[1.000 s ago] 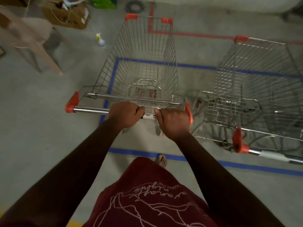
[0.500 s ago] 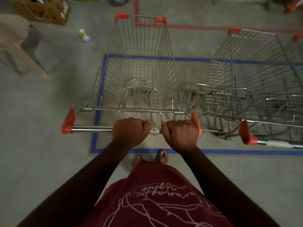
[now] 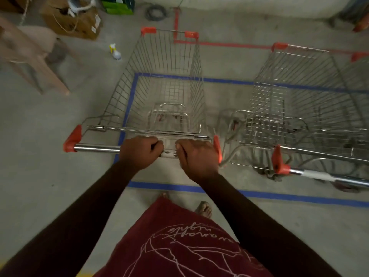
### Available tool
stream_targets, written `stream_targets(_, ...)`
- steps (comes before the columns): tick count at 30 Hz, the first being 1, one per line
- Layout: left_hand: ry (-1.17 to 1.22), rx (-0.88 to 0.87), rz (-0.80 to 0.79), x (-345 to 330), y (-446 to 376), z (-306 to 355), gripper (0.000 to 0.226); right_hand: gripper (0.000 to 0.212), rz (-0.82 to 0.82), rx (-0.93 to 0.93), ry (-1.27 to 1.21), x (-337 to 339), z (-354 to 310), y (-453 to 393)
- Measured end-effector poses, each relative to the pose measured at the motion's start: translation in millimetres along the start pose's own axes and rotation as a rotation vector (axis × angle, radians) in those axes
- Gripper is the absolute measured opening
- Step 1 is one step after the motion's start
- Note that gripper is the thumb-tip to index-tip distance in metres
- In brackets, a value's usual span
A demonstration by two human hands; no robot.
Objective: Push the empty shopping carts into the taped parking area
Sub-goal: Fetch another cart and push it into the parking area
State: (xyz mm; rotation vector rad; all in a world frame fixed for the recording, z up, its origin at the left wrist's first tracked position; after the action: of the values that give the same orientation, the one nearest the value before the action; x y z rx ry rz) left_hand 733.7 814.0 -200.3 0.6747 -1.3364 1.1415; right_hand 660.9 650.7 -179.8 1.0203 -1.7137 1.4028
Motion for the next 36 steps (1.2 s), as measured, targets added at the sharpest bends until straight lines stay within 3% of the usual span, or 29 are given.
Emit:
stream_targets(3,0.196,0.002,0.038,4,-6,37,0.038,0.026,-0.066,-0.072,-0.319,11,26,2)
stream_targets(5,0.342,-0.023,-0.015,-3,-7,80,0.03,0.025,0.04,-0.098,-0.453,38,49,8)
stream_targets(7,0.401,-0.028,-0.069,-13,-4,121,0.028,0.024,0.135,-0.128,-0.447,63,82,19)
stream_targets(10,0.199,-0.01,0.011,-24,-1,158,0.051,0.026,0.207,-0.16,-0.323,89,136,42)
stream_targets(12,0.042,0.017,0.045,-28,0,167,0.062,0.043,0.15,-0.253,-0.225,90,176,56)
stream_targets(16,-0.017,-0.059,0.124,-25,1,173,0.068,0.102,-0.199,-0.426,0.034,72,249,91)
stream_targets(19,-0.022,-0.078,0.155,-22,2,175,0.066,0.121,-0.294,-0.479,0.017,64,280,93)
stream_targets(21,-0.015,-0.064,0.151,-22,4,173,0.064,0.102,-0.396,-0.415,0.115,54,284,83)
stream_targets(24,0.012,-0.054,0.132,-23,11,169,0.058,0.044,-0.381,-0.229,0.296,54,272,69)
stream_targets(32,0.001,-0.067,0.163,-21,27,166,0.056,0.023,-0.264,-0.177,0.308,60,246,72)
stream_targets(36,0.0,-0.073,0.167,-21,29,173,0.058,0.027,-0.211,-0.091,0.317,60,220,83)
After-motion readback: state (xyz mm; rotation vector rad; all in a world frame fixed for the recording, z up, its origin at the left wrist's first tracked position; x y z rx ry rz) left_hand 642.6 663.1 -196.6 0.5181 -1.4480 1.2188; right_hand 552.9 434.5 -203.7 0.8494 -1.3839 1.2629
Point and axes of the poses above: each hand's wrist, its own y-axis away from the middle knuckle, its own x-axis out of the back of the hand, z = x × y, the point moved 9 cm from there along -y, towards the middle knuckle, and after that the axes turned 10 degrees about z, right-handed, at the moved point
